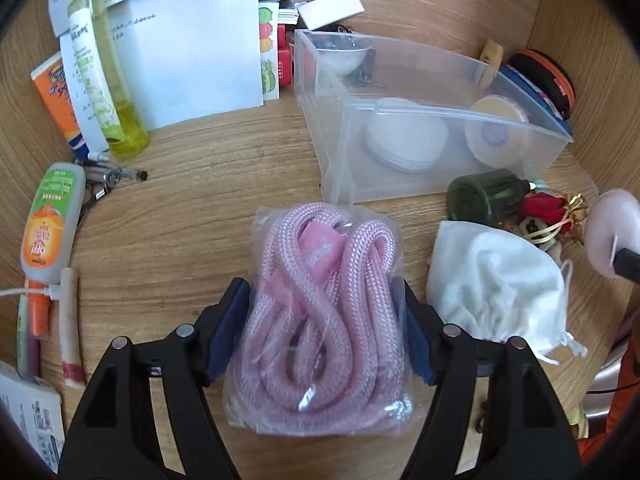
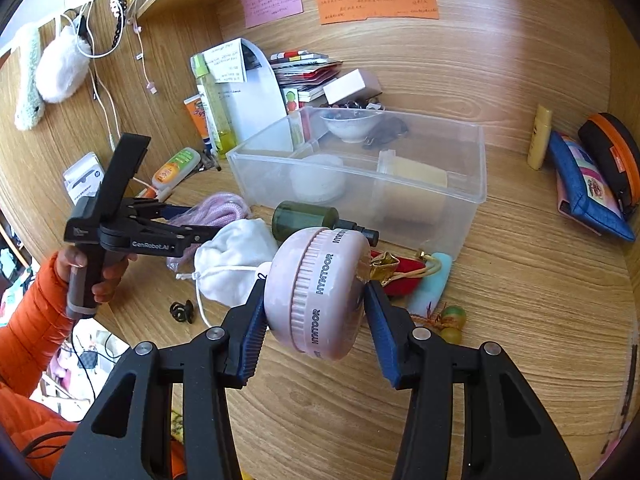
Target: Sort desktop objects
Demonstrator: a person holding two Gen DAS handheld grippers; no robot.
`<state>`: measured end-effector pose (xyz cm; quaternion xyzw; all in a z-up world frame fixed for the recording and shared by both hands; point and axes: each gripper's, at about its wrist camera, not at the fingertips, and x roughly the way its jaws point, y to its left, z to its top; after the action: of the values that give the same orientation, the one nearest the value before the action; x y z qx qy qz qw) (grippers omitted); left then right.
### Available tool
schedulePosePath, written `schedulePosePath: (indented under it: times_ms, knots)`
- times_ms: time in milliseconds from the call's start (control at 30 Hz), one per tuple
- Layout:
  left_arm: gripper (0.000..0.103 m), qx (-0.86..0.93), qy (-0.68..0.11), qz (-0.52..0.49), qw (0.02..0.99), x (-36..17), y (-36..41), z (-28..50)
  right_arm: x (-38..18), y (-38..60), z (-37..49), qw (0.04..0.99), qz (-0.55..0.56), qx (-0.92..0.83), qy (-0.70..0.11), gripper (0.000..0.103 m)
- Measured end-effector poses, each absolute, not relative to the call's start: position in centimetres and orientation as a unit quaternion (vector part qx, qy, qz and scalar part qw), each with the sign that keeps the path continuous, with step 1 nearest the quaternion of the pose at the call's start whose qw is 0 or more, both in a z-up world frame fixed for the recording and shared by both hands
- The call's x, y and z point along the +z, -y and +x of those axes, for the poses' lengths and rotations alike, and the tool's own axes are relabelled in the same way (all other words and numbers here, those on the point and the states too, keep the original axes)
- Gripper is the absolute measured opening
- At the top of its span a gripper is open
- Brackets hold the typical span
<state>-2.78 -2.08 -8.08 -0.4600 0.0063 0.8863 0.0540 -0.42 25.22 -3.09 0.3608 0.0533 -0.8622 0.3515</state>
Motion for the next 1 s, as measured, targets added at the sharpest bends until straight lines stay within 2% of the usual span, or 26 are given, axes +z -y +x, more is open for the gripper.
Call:
schedulePosePath:
  times_ms: [133,367,400,433,467,500,533,667,733,800,833,1000]
  knots:
    - [0.066,0.894,-0.023,-0.446,0.048,-8.1,1.6,-2.4,-3.0,-25.3,-1.2,0.353,0.361,-0.862,-0.044,0.044]
    - [0.062,0.912,-0.009,-0.408,0.026,-6.7,2.5,-0.6,-2.2,-25.6,-3.0,0.351,0.356,-0.866,-0.028,0.044]
    - [0.054,0.916,-0.006,-0.401,0.026,-6.2,2.6,-0.1,-2.0,-25.7,-3.1,0.350,0.355,-0.867,-0.026,0.044]
    - [0.051,0.918,-0.004,-0.396,0.026,-5.7,2.7,0.3,-1.9,-25.8,-3.3,0.349,0.353,-0.868,-0.025,0.044]
    - [0.043,0.920,-0.002,-0.391,0.022,-5.1,2.9,0.7,-1.6,-26.0,-3.6,0.347,0.351,-0.870,-0.020,0.044]
    - [0.029,0.922,0.001,-0.386,0.029,-4.7,2.9,0.9,-1.5,-26.1,-3.8,0.346,0.350,-0.870,-0.017,0.044]
    - [0.024,0.923,0.003,-0.382,0.035,-4.3,2.9,1.1,-1.3,-26.2,-4.0,0.345,0.348,-0.871,-0.013,0.044]
    - [0.023,0.925,-0.024,-0.377,0.024,-3.7,2.5,1.1,-0.8,-26.3,-4.8,0.340,0.344,-0.875,-0.002,0.044]
    - [0.031,0.922,-0.022,-0.387,0.025,-3.8,2.7,0.9,-0.9,-26.3,-5.0,0.342,0.346,-0.874,0.001,0.044]
    - [0.075,0.917,-0.006,-0.396,0.035,-4.1,3.5,0.7,-1.2,-26.3,-5.2,0.342,0.349,-0.872,-0.001,0.044]
    - [0.080,0.917,0.000,-0.398,0.039,-4.2,3.8,0.6,-1.3,-26.3,-5.2,0.342,0.351,-0.872,-0.002,0.044]
    - [0.080,0.899,-0.007,-0.435,0.045,-5.8,4.4,0.1,-1.5,-26.4,-6.3,0.338,0.360,-0.869,-0.002,0.044]
